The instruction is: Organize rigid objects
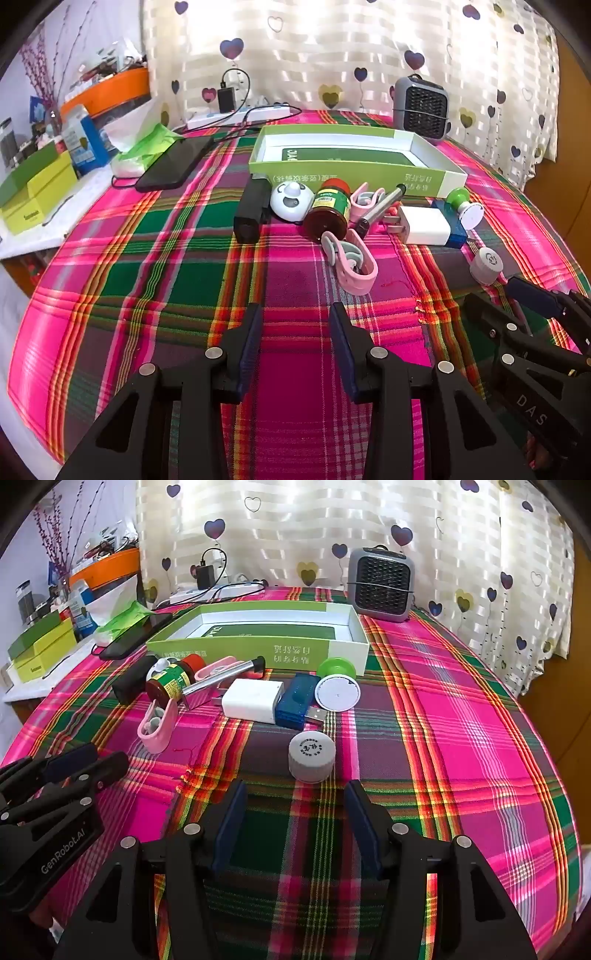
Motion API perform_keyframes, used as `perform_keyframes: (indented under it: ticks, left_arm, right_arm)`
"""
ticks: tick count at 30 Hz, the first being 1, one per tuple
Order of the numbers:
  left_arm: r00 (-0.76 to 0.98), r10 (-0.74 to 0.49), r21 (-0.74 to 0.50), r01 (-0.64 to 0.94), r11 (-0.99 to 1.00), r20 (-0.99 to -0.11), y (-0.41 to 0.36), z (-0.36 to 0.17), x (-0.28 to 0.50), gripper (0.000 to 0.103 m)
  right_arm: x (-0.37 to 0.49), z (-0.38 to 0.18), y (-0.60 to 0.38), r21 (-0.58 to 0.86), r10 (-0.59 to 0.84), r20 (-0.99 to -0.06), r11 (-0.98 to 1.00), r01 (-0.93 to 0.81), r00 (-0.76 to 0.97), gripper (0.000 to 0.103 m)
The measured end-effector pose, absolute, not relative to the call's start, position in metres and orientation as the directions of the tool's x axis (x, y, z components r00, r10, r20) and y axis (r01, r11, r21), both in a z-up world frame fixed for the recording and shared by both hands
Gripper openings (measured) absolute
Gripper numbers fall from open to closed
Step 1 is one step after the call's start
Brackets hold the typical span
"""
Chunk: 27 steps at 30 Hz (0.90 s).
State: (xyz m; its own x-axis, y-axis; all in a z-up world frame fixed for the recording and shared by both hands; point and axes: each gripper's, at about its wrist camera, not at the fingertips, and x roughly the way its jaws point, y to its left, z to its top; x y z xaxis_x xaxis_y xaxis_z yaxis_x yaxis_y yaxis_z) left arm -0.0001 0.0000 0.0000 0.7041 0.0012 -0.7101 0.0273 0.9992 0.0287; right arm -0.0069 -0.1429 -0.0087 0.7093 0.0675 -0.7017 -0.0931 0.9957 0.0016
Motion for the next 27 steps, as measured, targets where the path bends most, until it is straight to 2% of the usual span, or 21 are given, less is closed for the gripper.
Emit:
perform_keyframes:
  ticks: [27]
  left_arm:
    - [0.708, 0.005, 0.034, 0.027, 0.999, -0.706, -0.0002, 0.0002, -0.0002, 0.036]
  right_arm:
    - [-0.0076, -0.0087, -0.1435, 0.003, 0.068, -0.703, 0.996, -0.093, 0.708, 0.056]
